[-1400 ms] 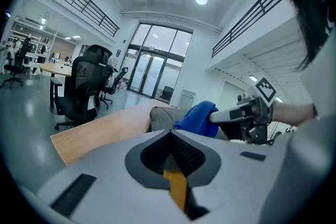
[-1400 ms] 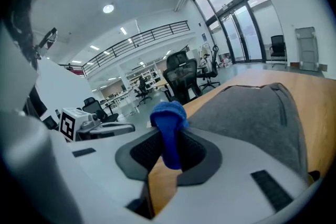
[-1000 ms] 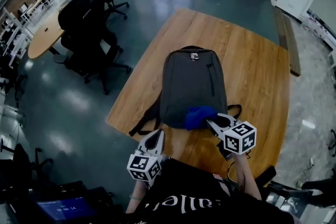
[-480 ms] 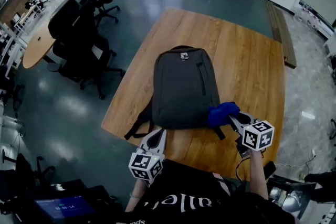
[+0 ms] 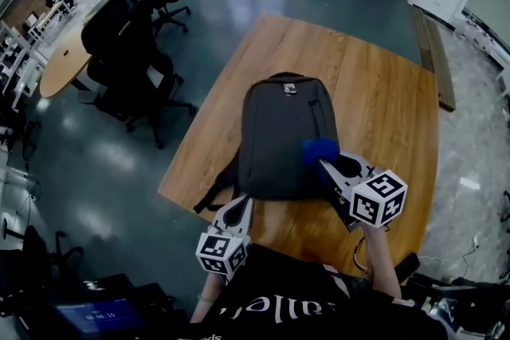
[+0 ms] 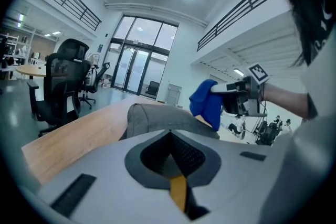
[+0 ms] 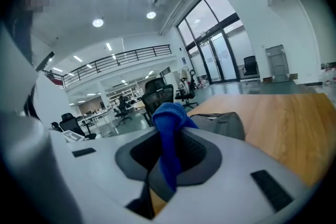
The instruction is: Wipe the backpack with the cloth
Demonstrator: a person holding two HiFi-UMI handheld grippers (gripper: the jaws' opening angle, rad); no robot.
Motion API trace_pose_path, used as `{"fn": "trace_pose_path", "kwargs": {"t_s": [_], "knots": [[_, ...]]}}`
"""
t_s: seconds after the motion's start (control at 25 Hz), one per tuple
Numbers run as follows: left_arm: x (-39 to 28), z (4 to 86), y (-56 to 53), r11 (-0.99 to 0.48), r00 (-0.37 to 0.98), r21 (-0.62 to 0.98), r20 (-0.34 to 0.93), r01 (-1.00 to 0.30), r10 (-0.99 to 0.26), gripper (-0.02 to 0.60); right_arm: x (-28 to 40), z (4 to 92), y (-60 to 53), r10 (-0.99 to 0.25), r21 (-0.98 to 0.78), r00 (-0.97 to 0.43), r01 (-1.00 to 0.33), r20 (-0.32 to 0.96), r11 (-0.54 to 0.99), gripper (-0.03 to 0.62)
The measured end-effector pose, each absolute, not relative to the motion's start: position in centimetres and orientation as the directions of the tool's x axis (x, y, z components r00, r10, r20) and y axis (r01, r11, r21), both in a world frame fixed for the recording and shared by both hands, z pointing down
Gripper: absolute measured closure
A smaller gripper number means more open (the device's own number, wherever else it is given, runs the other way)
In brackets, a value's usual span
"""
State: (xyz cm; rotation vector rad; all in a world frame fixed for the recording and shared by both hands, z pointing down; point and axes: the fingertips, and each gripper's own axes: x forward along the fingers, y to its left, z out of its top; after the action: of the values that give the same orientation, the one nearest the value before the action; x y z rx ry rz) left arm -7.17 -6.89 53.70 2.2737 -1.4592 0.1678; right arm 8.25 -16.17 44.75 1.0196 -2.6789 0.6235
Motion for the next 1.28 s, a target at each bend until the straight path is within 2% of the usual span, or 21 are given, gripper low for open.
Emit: {"fn": "trace_pose_path", "kwargs": {"t_s": [0.32,0.44,0.56,0.84,1.28], "knots": [[-9.4,53.8,-6.8,-0.320,0.408,0.294,0.324,-0.901,-0.853,0.581,-7.7,45.0,-15.6,-0.353,-0.353,-0.888,-0.445,0.296,0.823,0.528],[-10.4,54.0,-6.6,-0.302,0.393,0.295,0.327,-0.906,-0.859,0.581,-11.2,47.0,-15.7,-0.306,-0.351,-0.889,-0.422,0.341,0.836,0.528],[-11.6,53.9,-6.4,-0.282,0.374,0.297,0.327,-0.912,-0.868,0.581,-12.1,49.0,-16.5,-0.309,-0.350,-0.869,-0.448,0.386,0.823,0.528],[-12.2,52.6,-6.8,-0.280,0.373,0.317,0.288,-0.906,-0.882,0.581,-6.3,49.4,-19.0,-0.429,-0.360,-0.814,-0.565,0.393,0.742,0.528],[-9.2,52.9,-8.0,-0.361,0.451,0.314,0.291,-0.878,-0.844,0.581,8.4,50.2,-21.4,-0.618,-0.299,-0.649,-0.757,0.444,0.580,0.528]]}}
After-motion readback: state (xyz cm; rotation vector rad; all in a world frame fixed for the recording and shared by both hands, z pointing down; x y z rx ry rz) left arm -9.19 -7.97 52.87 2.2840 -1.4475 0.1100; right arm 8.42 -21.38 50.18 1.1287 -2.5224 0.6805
